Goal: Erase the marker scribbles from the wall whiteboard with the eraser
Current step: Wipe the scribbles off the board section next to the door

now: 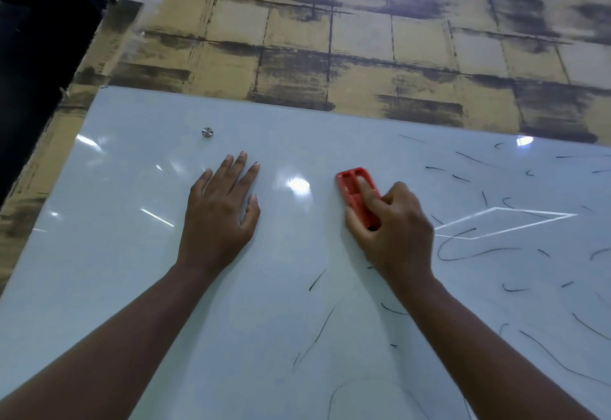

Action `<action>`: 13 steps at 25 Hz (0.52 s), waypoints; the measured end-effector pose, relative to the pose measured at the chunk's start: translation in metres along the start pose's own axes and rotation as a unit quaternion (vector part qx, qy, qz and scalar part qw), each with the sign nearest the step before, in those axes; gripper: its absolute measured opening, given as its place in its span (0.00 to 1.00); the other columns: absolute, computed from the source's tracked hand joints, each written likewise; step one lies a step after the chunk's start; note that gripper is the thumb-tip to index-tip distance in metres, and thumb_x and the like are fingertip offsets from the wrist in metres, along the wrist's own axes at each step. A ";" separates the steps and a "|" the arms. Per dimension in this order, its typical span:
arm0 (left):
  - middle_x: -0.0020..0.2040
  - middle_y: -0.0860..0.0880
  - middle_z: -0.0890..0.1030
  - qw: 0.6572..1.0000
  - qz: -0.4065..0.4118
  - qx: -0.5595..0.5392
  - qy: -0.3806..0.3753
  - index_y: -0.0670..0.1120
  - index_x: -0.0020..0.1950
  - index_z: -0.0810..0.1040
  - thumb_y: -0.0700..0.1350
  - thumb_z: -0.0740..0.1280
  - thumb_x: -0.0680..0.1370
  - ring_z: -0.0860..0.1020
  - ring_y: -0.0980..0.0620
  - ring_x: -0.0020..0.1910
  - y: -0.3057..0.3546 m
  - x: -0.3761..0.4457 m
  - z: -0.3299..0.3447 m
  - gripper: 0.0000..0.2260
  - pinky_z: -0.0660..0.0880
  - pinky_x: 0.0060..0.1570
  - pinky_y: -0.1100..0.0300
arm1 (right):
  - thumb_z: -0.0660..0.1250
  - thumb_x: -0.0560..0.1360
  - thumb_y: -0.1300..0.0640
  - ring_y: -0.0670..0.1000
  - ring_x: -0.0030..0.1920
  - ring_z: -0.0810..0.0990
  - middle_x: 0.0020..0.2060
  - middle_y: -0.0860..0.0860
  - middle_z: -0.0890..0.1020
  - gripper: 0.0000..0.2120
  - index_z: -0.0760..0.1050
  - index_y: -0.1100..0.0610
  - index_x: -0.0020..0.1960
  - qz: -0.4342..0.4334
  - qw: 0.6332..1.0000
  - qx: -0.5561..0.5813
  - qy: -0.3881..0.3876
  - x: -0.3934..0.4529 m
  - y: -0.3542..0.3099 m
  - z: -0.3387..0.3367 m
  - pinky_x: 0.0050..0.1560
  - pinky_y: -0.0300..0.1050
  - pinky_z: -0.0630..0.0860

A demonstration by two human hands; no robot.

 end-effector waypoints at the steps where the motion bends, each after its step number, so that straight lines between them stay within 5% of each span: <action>1: 0.84 0.46 0.65 1.000 -0.001 -0.001 0.000 0.47 0.83 0.69 0.48 0.58 0.84 0.63 0.47 0.84 0.000 -0.002 -0.001 0.26 0.58 0.82 0.44 | 0.74 0.75 0.45 0.53 0.38 0.72 0.41 0.52 0.71 0.24 0.79 0.48 0.70 0.040 0.999 -0.001 0.006 -0.003 0.019 -0.004 0.32 0.46 0.73; 8: 0.84 0.45 0.65 1.000 -0.003 0.009 0.010 0.46 0.83 0.69 0.47 0.59 0.84 0.63 0.46 0.84 0.004 -0.018 -0.005 0.26 0.60 0.82 0.42 | 0.75 0.74 0.47 0.53 0.41 0.71 0.41 0.51 0.69 0.25 0.79 0.48 0.70 0.204 0.977 0.015 0.066 -0.049 0.043 -0.012 0.37 0.45 0.71; 13: 0.84 0.44 0.65 1.000 0.000 0.016 0.011 0.45 0.83 0.69 0.49 0.56 0.84 0.63 0.45 0.84 0.005 -0.022 -0.005 0.26 0.59 0.82 0.42 | 0.74 0.74 0.47 0.51 0.41 0.70 0.41 0.51 0.69 0.26 0.78 0.49 0.71 0.107 0.993 0.041 0.018 -0.063 -0.033 0.004 0.35 0.46 0.74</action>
Point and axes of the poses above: each hand's wrist, its own x-axis towards the middle knuckle, its own z-axis out of the palm, y = z × x, the point moved 10 cm from there along x, towards the middle knuckle
